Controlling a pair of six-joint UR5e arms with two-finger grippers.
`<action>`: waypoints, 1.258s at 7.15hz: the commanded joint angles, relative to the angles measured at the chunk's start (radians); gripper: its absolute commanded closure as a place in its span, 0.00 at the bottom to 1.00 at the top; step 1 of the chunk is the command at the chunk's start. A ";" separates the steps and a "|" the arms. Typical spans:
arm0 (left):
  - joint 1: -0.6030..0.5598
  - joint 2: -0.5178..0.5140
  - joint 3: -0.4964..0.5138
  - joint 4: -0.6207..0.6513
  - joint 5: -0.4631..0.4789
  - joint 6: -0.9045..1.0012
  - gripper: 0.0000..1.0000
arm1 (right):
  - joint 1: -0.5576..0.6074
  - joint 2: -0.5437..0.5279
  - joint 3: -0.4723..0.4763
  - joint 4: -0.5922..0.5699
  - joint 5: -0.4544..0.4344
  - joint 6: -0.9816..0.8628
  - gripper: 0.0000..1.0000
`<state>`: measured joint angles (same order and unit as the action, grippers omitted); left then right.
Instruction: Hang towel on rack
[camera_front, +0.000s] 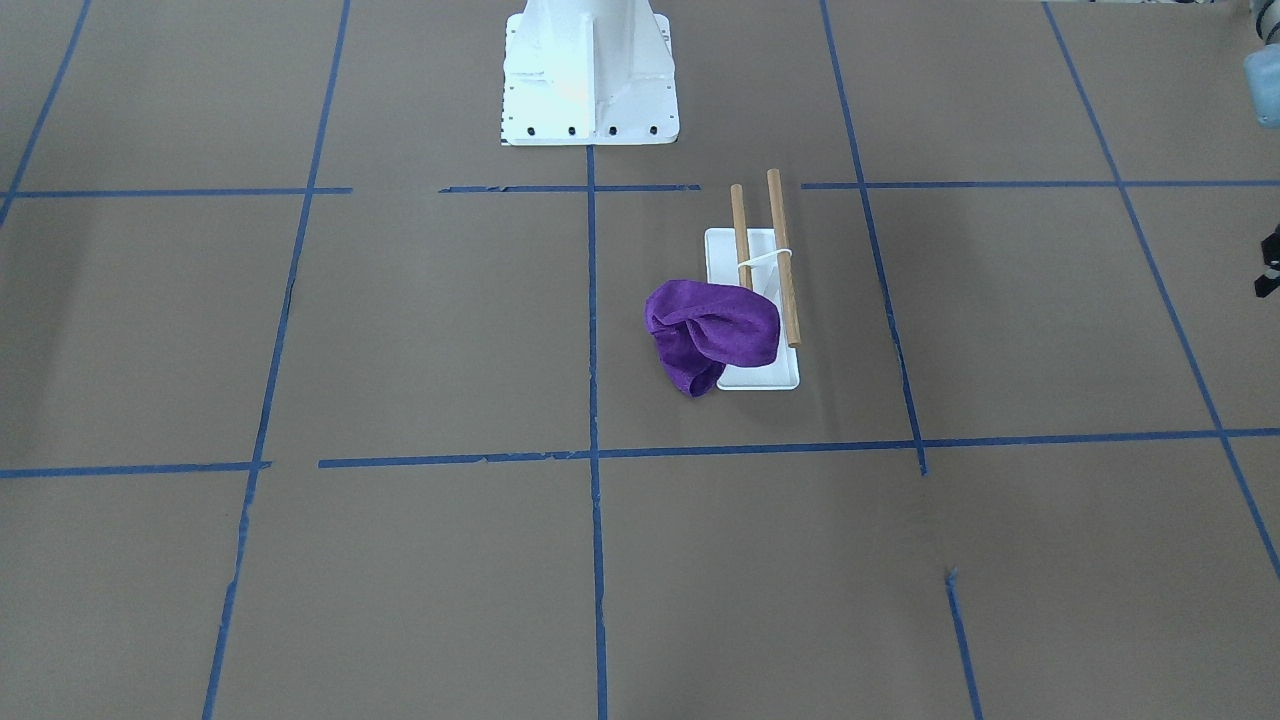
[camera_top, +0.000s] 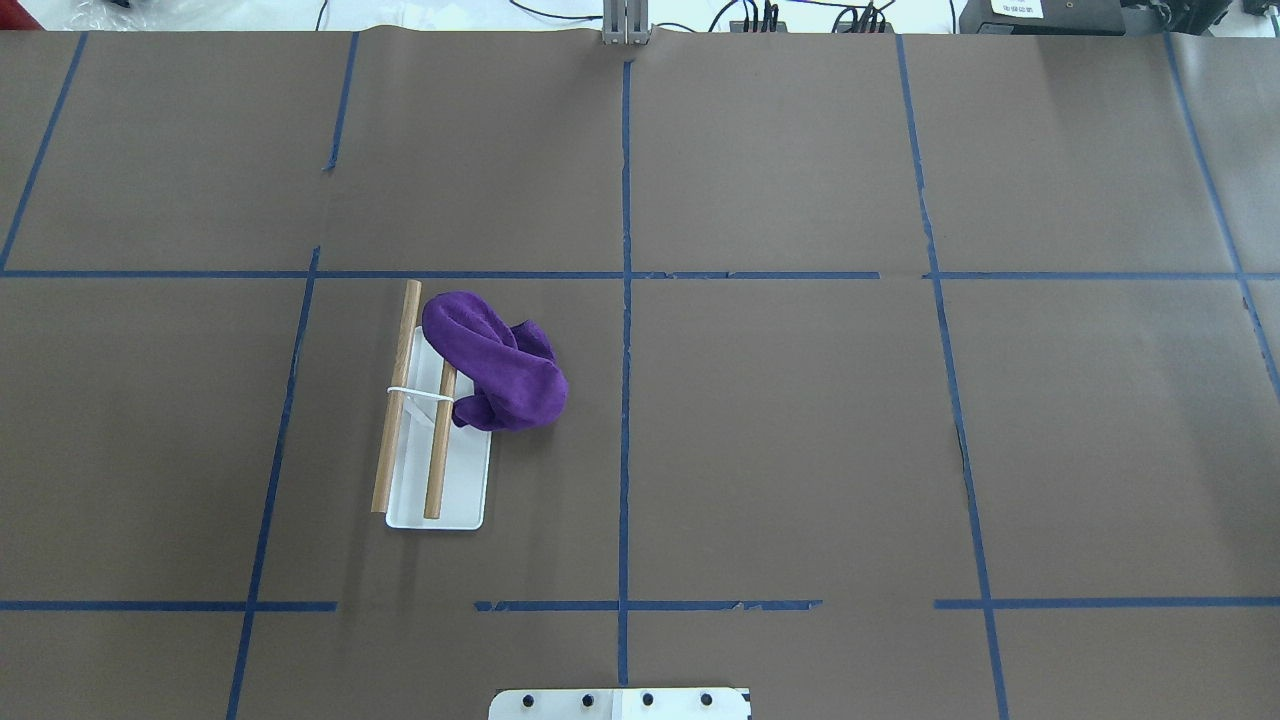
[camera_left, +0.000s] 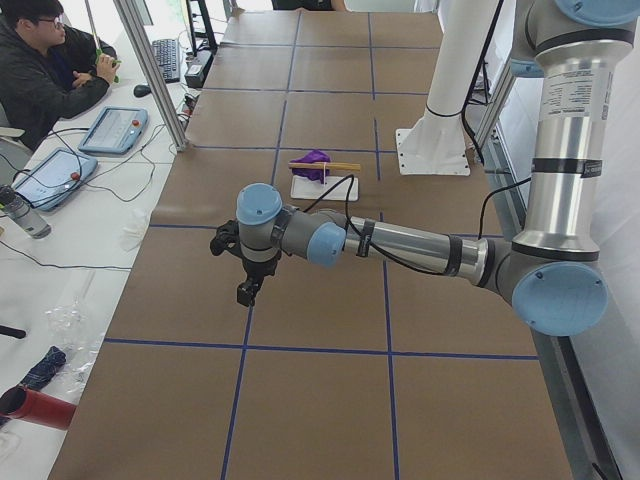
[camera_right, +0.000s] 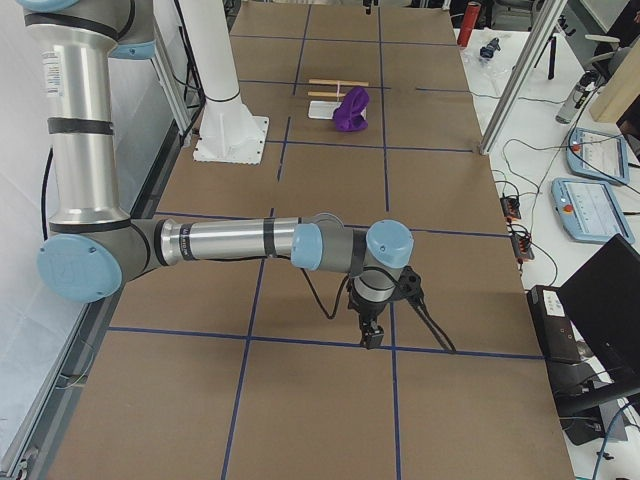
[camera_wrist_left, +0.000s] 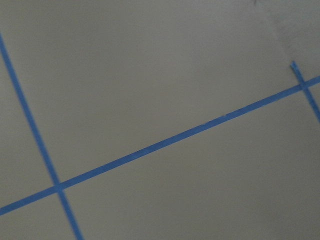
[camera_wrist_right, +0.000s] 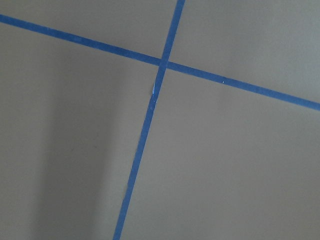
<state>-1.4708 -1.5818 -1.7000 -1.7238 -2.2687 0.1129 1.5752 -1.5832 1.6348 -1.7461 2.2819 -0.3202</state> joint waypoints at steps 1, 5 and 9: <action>-0.087 0.023 0.040 0.013 0.021 0.033 0.00 | 0.008 -0.014 -0.001 0.000 0.022 0.045 0.00; -0.112 0.071 0.025 0.033 0.028 0.024 0.00 | 0.008 -0.014 0.002 0.014 0.025 0.047 0.00; -0.112 0.069 0.019 0.033 0.028 0.025 0.00 | 0.008 -0.015 0.007 0.014 0.025 0.047 0.00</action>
<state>-1.5830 -1.5135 -1.6811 -1.6905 -2.2412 0.1380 1.5831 -1.5981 1.6407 -1.7319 2.3071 -0.2731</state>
